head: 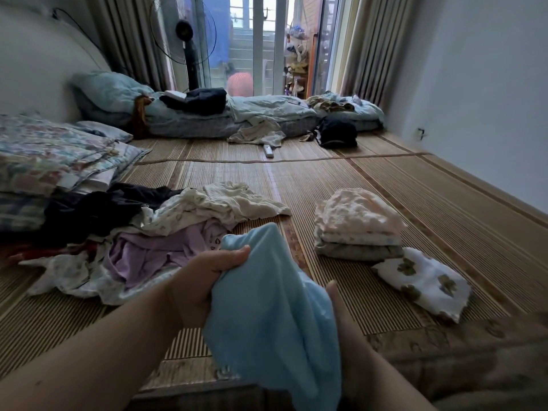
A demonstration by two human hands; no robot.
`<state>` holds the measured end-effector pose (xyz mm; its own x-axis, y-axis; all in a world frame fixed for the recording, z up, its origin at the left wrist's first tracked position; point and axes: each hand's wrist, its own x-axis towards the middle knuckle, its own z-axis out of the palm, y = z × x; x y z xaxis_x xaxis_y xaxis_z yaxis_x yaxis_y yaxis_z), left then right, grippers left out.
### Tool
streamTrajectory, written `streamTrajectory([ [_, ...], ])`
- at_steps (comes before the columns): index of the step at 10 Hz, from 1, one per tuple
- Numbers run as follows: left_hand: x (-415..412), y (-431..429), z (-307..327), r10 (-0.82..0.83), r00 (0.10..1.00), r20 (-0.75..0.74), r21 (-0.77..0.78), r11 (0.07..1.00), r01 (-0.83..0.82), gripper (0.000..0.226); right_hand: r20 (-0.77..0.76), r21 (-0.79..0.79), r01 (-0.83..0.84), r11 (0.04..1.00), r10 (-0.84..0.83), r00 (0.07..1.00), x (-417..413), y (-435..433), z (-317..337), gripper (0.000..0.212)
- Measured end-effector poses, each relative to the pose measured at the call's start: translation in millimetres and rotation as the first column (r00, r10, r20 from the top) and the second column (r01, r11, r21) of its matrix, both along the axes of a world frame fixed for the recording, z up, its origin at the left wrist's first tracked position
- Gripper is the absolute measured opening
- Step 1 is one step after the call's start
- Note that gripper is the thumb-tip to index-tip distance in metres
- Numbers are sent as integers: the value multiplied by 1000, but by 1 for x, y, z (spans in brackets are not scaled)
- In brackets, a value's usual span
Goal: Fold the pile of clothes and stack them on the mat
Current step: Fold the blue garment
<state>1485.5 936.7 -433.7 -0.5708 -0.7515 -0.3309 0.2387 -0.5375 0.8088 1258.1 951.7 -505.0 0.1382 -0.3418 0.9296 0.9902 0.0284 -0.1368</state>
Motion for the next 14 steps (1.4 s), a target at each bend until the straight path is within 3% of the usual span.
streamTrajectory([
  [1, 7, -4, 0, -13, 999, 52, -1, 1000, 13, 72, -889, 254, 518, 817, -14, 458, -2, 16, 14, 83],
  [2, 20, -10, 2, -60, 987, 148, 11, 998, 59, 71, -929, 364, 769, 526, 143, 342, -5, -1, 29, 43],
  [3, 38, -20, 0, -113, 930, 351, -17, 992, 127, 70, -979, 200, 951, 237, 19, 201, -8, -9, 43, 18],
  [4, 56, -27, -4, -40, 833, 552, -64, 994, 90, 76, -997, 52, 990, 134, -44, 58, -15, -10, 62, 12],
  [5, 60, -33, -6, 234, 845, 481, -186, 969, -162, 62, -987, -114, 993, 29, -119, -110, -20, -13, 75, 17],
  [6, 60, -39, -2, 336, 907, 252, -182, 937, -297, 65, -963, -205, 977, 61, -191, -190, -24, -17, 87, 32],
  [7, 60, -37, 3, 182, 928, 324, -172, 976, -131, 71, -982, -32, 959, 283, -188, 23, -26, -21, 96, 63],
  [8, 53, -33, 7, 171, 773, 610, -270, 963, 0, 46, -949, -269, 893, 361, -255, -184, -29, -20, 100, 61],
  [9, 47, -32, 9, 330, 509, 795, -459, 876, 150, 22, -804, -587, 758, 284, -314, -506, -32, -22, 100, 39],
  [10, 48, -33, 12, 509, 418, 752, -617, 766, 178, 23, -695, -716, 663, 219, -316, -646, -37, -24, 98, 30],
  [11, 48, -31, 15, 631, 406, 661, -725, 677, 127, 29, -577, -813, 569, 127, -311, -755, -42, -23, 100, 21],
  [12, 46, -28, 19, 768, 357, 531, -836, 544, 74, 27, -506, -857, 511, 71, -310, -805, -47, -22, 104, 11],
  [13, 44, -27, 22, 872, 287, 397, -916, 395, 69, 32, -566, -816, 574, 65, -289, -772, -52, -21, 108, 14],
  [14, 41, -24, 26, 906, 293, 307, -950, 309, 40, 25, -794, -577, 811, 100, -303, -528, -51, -16, 114, 16],
])
